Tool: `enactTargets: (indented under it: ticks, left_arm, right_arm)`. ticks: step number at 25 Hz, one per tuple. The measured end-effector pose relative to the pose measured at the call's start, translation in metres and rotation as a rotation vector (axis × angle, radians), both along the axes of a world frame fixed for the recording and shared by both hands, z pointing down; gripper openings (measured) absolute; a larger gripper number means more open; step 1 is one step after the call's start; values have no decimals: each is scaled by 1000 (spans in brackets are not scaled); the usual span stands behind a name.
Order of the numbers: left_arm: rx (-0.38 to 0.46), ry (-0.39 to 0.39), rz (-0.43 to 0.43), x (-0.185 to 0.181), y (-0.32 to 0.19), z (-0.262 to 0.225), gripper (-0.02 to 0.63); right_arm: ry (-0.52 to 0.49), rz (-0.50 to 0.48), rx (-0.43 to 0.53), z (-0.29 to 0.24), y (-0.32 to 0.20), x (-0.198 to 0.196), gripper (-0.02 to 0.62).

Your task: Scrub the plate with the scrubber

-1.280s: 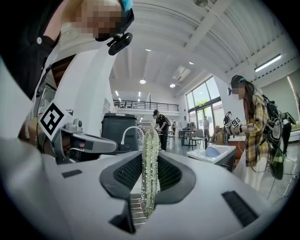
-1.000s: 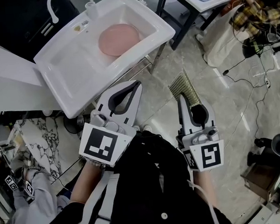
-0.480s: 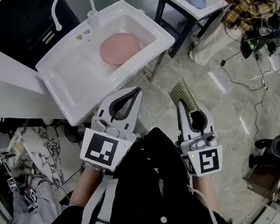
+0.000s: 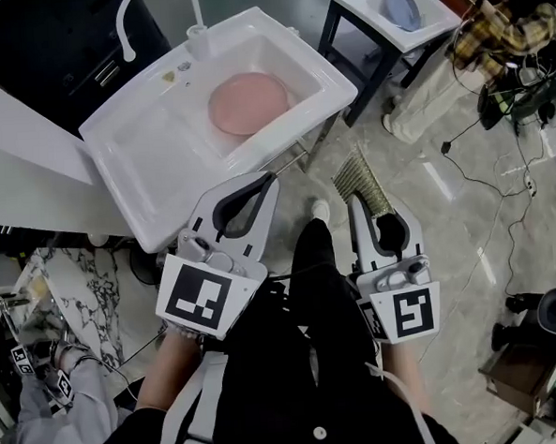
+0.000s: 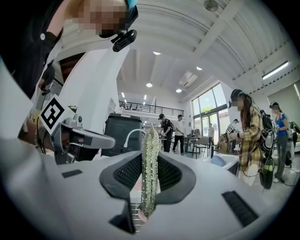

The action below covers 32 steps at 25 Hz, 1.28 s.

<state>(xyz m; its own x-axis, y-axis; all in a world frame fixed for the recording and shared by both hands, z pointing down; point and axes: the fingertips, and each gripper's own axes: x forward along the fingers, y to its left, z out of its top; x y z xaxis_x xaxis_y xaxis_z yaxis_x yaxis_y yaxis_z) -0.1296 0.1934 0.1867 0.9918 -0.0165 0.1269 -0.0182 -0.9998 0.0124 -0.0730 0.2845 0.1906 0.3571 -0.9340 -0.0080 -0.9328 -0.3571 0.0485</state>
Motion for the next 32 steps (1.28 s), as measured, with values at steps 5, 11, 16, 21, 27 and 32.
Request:
enactTargets:
  ticks: [5,11,16,21,27,32]
  left_arm:
    - [7,0,-85,20,-23,1,0]
    - [-14,-22,-236,61,-63,2,0]
    - [-26,-15,-349,100,-96,-1,0]
    - [-50,-21,-473,132,-128,0,0]
    - [-69,-3,-648,146,-161,-3,0]
    - [-92,7,-800,146,-176,0,0]
  right_arm:
    - [-2,-83,5,4,-29,29,81]
    - [-23,-184,-44,8,-67,92,81]
    - [15,-302,-50,5,-110,148,80]
    - [-6,-406,-61,5,-153,192,81]
    - [-8,-554,-92,9,-199,221,81]
    - [-6,-684,-133,16,-231,233,81]
